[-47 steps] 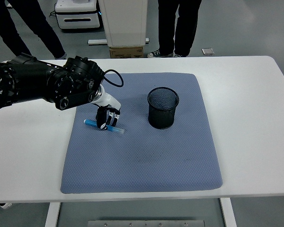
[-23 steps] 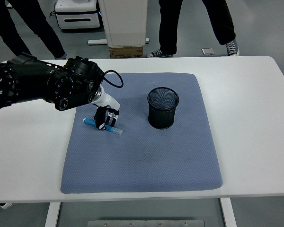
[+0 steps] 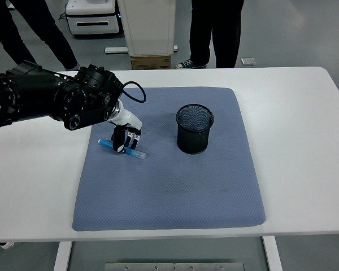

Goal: Left hand places marker in pen holder

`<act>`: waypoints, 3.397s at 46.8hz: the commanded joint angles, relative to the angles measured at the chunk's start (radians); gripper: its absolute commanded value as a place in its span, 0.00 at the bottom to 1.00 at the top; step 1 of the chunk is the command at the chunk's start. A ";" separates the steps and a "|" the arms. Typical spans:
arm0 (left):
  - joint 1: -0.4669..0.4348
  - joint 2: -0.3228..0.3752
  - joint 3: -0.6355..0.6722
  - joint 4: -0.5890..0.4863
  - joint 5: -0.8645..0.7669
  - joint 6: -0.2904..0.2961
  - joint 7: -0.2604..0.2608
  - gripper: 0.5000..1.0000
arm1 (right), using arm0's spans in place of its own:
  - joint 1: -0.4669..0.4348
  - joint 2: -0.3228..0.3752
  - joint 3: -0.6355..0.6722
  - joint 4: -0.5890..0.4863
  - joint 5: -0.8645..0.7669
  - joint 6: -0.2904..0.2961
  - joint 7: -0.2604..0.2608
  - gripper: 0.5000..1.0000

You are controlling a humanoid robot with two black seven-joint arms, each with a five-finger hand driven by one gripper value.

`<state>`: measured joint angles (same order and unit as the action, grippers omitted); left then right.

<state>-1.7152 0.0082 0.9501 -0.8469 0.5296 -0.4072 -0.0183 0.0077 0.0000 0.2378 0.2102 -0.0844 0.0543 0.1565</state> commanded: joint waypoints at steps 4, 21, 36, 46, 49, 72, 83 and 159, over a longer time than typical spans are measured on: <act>-0.010 0.004 -0.004 0.002 -0.010 -0.002 -0.005 0.00 | 0.000 0.000 0.000 0.000 0.000 0.001 0.000 1.00; -0.075 0.016 -0.011 0.017 -0.056 -0.004 -0.006 0.00 | 0.000 0.000 0.000 0.000 0.000 0.001 0.000 1.00; -0.127 0.032 -0.097 0.031 -0.065 -0.002 -0.008 0.00 | 0.000 0.000 0.000 0.000 0.000 0.001 0.000 1.00; -0.149 0.033 -0.186 0.045 -0.065 -0.002 -0.008 0.00 | 0.000 0.000 0.000 0.000 0.000 -0.001 0.000 1.00; -0.152 0.033 -0.206 0.054 -0.066 -0.002 -0.008 0.00 | 0.000 0.000 0.000 0.000 0.000 -0.001 0.000 1.00; -0.132 -0.001 -0.378 0.065 -0.177 0.011 -0.006 0.00 | 0.000 0.000 0.000 0.000 0.000 0.001 0.000 1.00; -0.093 -0.008 -0.399 0.065 -0.241 0.037 -0.008 0.00 | 0.000 0.000 0.000 0.000 0.000 0.001 0.000 1.00; 0.107 0.249 -0.464 0.143 -0.414 0.218 -0.008 1.00 | 0.000 0.000 0.000 0.000 0.000 0.001 0.000 1.00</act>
<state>-1.6318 0.2408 0.5068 -0.7219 0.1213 -0.1966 -0.0261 0.0075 0.0000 0.2378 0.2100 -0.0843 0.0545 0.1564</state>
